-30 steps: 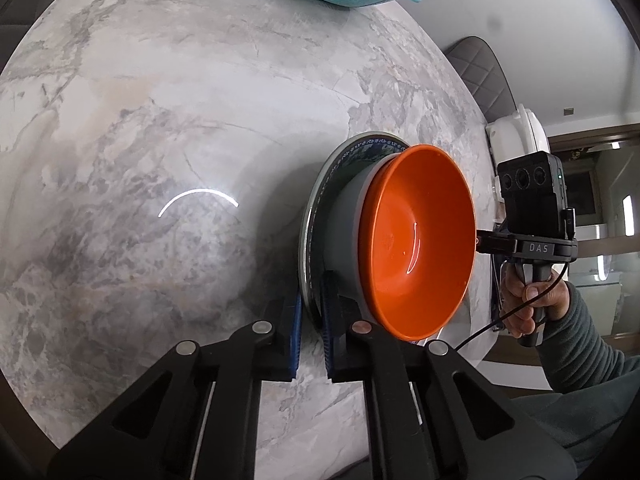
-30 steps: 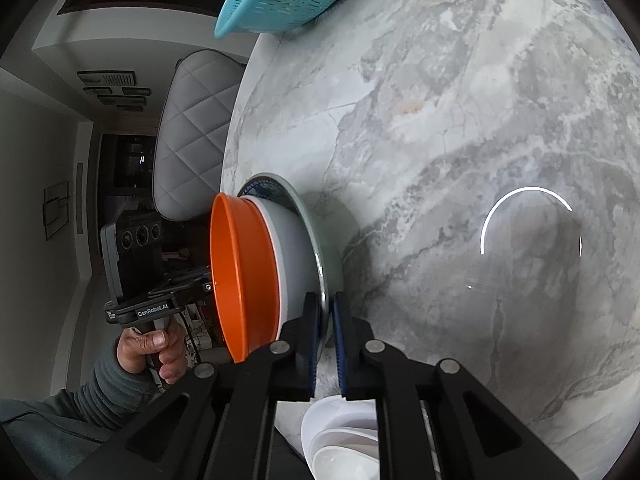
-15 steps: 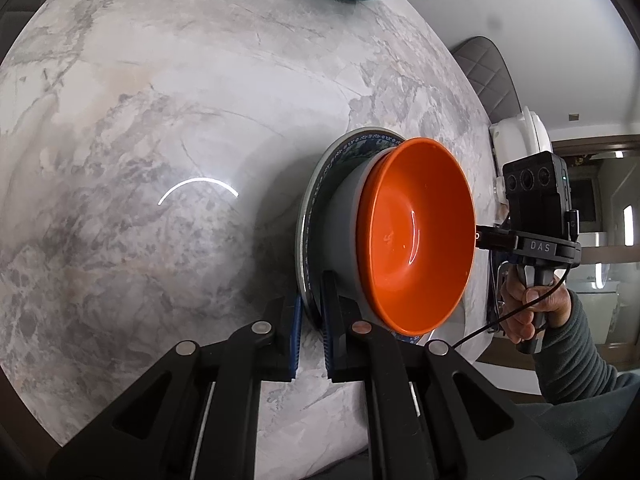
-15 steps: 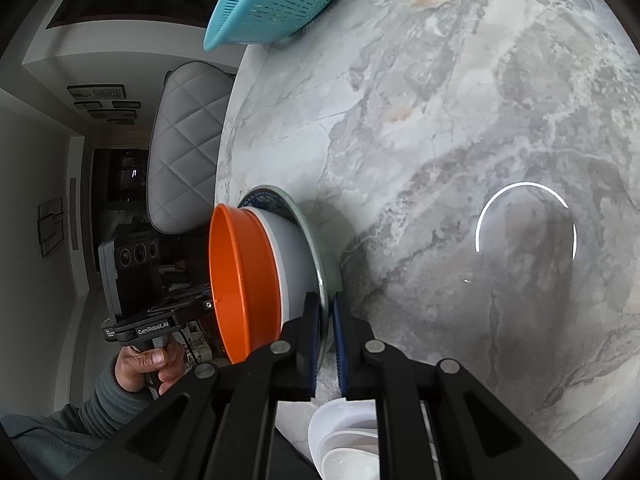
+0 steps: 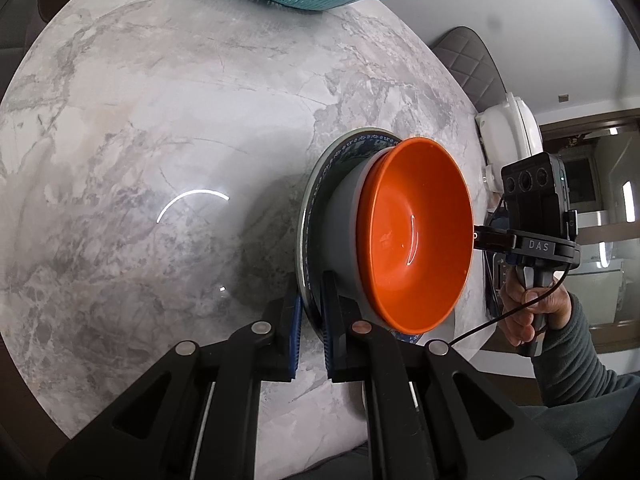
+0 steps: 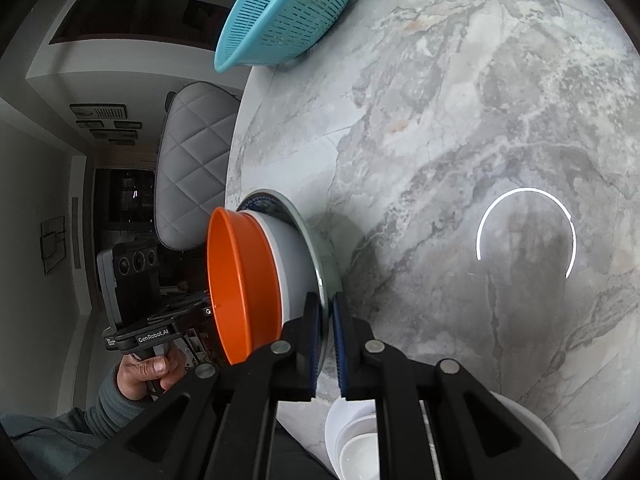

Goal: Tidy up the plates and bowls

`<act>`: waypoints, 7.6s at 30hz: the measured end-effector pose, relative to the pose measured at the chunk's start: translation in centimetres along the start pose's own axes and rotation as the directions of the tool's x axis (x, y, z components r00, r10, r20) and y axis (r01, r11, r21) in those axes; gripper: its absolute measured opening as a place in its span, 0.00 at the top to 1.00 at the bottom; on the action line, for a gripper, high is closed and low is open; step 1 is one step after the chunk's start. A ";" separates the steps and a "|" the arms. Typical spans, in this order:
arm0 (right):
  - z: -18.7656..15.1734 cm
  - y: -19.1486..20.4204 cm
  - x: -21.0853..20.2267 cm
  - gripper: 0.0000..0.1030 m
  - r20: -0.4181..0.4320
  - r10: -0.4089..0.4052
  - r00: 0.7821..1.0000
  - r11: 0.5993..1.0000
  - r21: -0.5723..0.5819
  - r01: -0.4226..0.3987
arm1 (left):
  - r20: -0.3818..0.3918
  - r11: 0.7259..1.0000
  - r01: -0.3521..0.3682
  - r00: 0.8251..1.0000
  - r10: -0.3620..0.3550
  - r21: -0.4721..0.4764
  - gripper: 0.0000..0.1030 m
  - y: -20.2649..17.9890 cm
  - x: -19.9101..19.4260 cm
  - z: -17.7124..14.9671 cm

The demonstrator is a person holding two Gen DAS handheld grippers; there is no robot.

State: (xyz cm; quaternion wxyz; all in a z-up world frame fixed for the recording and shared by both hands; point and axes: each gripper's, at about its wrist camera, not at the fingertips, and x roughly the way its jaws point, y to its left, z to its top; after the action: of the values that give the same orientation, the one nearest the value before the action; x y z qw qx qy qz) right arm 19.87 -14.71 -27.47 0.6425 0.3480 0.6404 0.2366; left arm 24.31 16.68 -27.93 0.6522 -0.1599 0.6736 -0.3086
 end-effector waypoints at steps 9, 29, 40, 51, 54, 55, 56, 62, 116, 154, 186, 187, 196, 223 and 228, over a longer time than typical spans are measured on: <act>-2.9 1.0 -3.9 0.89 0.099 -0.011 0.995 0.999 0.039 0.007 | -0.024 0.998 0.008 1.000 -0.007 0.070 0.94 -4.2 -1.5 -0.5; -13.1 -2.0 -13.0 0.89 0.145 0.025 0.989 0.999 0.038 -0.031 | -0.015 0.998 -0.006 1.000 0.007 0.057 0.94 -15.7 0.5 -11.7; -17.3 -5.4 -13.9 0.89 0.131 0.022 0.991 0.997 0.069 -0.032 | -0.037 0.998 -0.029 0.999 0.031 0.051 0.94 -17.2 4.1 -15.0; -17.9 -8.1 -11.8 0.89 0.105 0.001 0.994 0.995 0.099 -0.012 | -0.036 0.995 -0.080 0.996 0.082 0.065 0.94 -15.9 6.7 -14.6; -17.9 -8.4 -11.5 0.89 0.097 -0.012 0.995 0.996 0.095 0.002 | -0.041 0.995 -0.082 0.996 0.085 0.062 0.94 -15.5 7.3 -14.6; -17.9 -8.5 -11.4 0.89 0.095 -0.015 0.995 0.995 0.095 0.006 | -0.042 0.995 -0.083 0.995 0.085 0.061 0.94 -15.4 7.5 -14.5; -17.9 -8.6 -11.3 0.89 0.093 -0.021 0.995 0.995 0.095 0.012 | -0.044 0.995 -0.084 0.995 0.087 0.060 0.94 -15.3 7.7 -14.5; -17.9 -9.3 -10.8 0.89 0.089 -0.027 0.996 0.994 0.106 0.017 | -0.048 0.993 -0.097 0.994 0.100 0.063 0.94 -15.1 8.3 -14.4; -26.0 3.6 -18.0 0.00 0.472 -0.306 0.827 0.924 -0.063 0.378 | 0.395 0.861 -0.502 0.776 0.491 -0.084 0.28 -23.4 -7.0 -21.8; -28.3 9.2 -22.3 0.00 0.638 -0.381 0.669 0.782 -0.164 0.601 | 0.569 0.837 -0.528 0.648 0.506 -0.143 0.28 -34.2 -8.9 -23.1; -26.1 9.2 -18.5 0.00 0.597 -0.587 0.548 0.636 -0.079 0.768 | 0.413 0.787 -0.593 0.683 0.603 -0.168 0.28 -30.3 -4.0 -21.9; -26.0 9.1 -18.5 0.00 0.595 -0.587 0.548 0.638 -0.077 0.766 | 0.412 0.790 -0.589 0.687 0.599 -0.167 0.28 -30.3 -4.0 -21.9; -25.7 8.8 -18.2 0.00 0.582 -0.598 0.552 0.635 -0.076 0.768 | 0.409 0.787 -0.593 0.685 0.603 -0.169 0.27 -30.3 -3.8 -21.9; -25.8 8.3 -18.2 0.00 0.565 -0.603 0.563 0.640 -0.078 0.764 | 0.411 0.788 -0.591 0.685 0.602 -0.170 0.27 -30.0 -3.7 -22.0; -25.8 8.3 -18.2 0.00 0.565 -0.603 0.563 0.640 -0.077 0.764 | 0.410 0.786 -0.595 0.683 0.605 -0.169 0.27 -30.0 -3.7 -21.9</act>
State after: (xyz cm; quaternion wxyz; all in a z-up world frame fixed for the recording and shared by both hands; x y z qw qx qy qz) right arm -5.64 -19.29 -7.62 0.8690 0.0087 0.4936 -0.0331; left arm -2.38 0.75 -7.25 0.8507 -0.0037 0.5250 -0.0261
